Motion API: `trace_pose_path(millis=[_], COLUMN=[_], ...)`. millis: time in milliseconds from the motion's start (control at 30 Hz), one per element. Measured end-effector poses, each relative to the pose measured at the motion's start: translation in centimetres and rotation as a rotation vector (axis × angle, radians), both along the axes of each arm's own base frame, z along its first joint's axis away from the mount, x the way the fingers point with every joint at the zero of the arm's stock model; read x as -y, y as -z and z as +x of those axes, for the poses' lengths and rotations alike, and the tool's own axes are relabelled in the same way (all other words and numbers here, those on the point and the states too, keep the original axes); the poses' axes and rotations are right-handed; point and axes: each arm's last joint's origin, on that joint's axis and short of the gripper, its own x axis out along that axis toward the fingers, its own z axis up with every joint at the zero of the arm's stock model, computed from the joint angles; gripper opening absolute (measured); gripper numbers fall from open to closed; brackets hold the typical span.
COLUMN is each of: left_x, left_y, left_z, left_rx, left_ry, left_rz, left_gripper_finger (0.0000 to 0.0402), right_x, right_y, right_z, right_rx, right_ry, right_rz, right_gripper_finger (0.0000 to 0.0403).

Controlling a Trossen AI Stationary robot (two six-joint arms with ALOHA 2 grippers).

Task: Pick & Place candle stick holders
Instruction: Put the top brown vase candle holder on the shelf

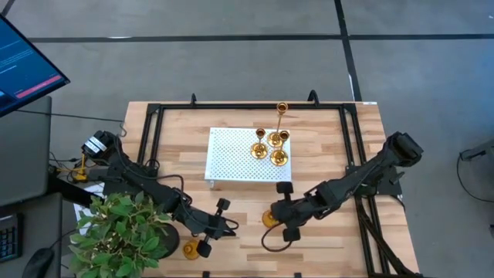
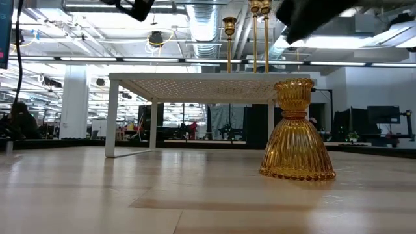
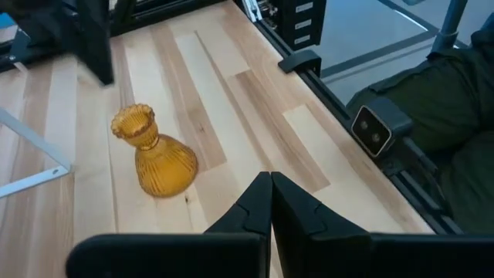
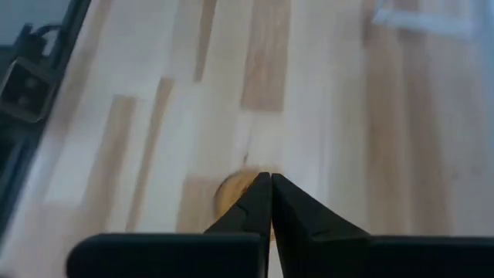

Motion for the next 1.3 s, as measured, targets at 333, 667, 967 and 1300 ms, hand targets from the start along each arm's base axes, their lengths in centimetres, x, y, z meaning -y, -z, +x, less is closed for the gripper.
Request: trace_pose_path(millis=[333,667,967,1300], left_x=[-0.3,-1.1,-2.5,-3.4], left_y=[0.3,1.3,3.5,4.7], left_z=[0.1,0.1,0.0,0.0], left_rx=[0.029,0.020,-0.052,-0.104], left_ry=[-0.052,-0.225,-0.325,-0.359], left_rz=[0.000,-0.022,-0.104,-0.171], left_gripper_finger=[0.0006,0.0005,0.0005,0.0005], right_x=[-0.3,-0.3,0.2,0.9], right_y=[2.2,5.9,5.7,4.5], right_z=[-1.0,1.1,3.3,5.2], right_rx=[-0.199,-0.225,-0.061,0.121], right_ry=[0.087,0.054,0.021,-0.010], right_rz=[0.070,0.044,0.041,0.051], right_gripper_finger=[0.0001,0.0000,0.0000,0.0000])
